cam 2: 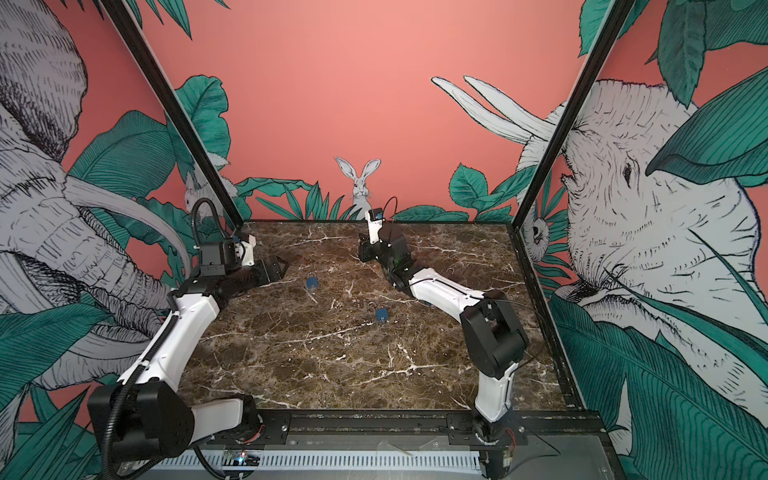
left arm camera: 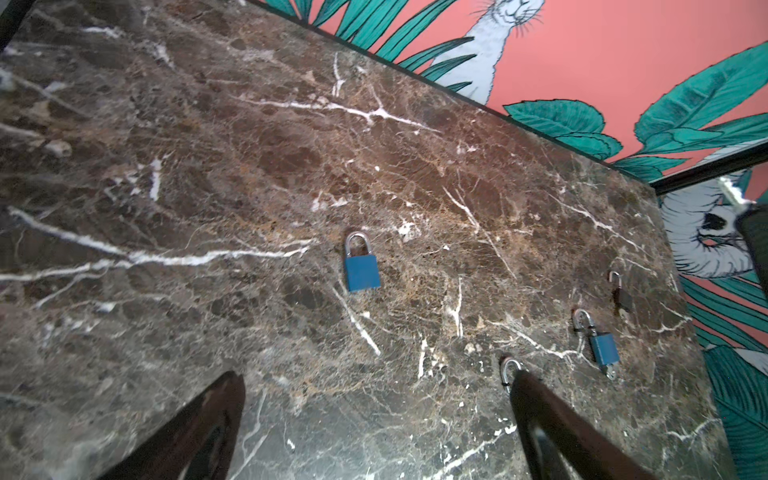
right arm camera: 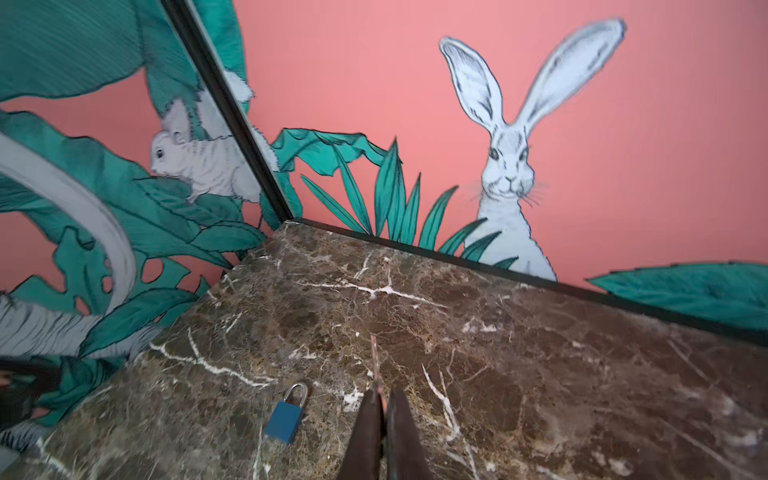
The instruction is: Lock with the key
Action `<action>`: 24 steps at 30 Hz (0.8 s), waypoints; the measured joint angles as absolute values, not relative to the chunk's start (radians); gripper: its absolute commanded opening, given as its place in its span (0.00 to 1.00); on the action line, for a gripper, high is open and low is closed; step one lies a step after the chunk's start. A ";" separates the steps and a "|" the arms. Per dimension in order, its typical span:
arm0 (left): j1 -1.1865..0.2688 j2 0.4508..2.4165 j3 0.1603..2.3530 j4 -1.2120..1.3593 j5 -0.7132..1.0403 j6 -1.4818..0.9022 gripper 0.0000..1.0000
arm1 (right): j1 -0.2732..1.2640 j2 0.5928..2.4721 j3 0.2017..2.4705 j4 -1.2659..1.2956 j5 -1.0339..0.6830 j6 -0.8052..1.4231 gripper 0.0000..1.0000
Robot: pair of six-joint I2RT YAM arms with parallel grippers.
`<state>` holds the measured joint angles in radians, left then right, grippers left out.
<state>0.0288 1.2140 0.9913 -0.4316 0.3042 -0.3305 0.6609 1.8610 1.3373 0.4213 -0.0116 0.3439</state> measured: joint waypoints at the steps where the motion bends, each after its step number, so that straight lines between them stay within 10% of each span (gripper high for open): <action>1: 0.029 1.194 0.966 -0.432 0.289 -0.342 0.99 | 0.670 1.888 1.332 0.455 0.019 0.400 0.00; 11: 0.029 0.986 0.739 -0.376 0.235 -0.404 0.99 | 0.744 2.091 1.272 0.694 0.229 0.787 0.00; 24: 0.030 0.905 0.683 -0.368 0.284 -0.441 0.99 | 0.762 2.325 1.457 0.729 0.049 1.048 0.00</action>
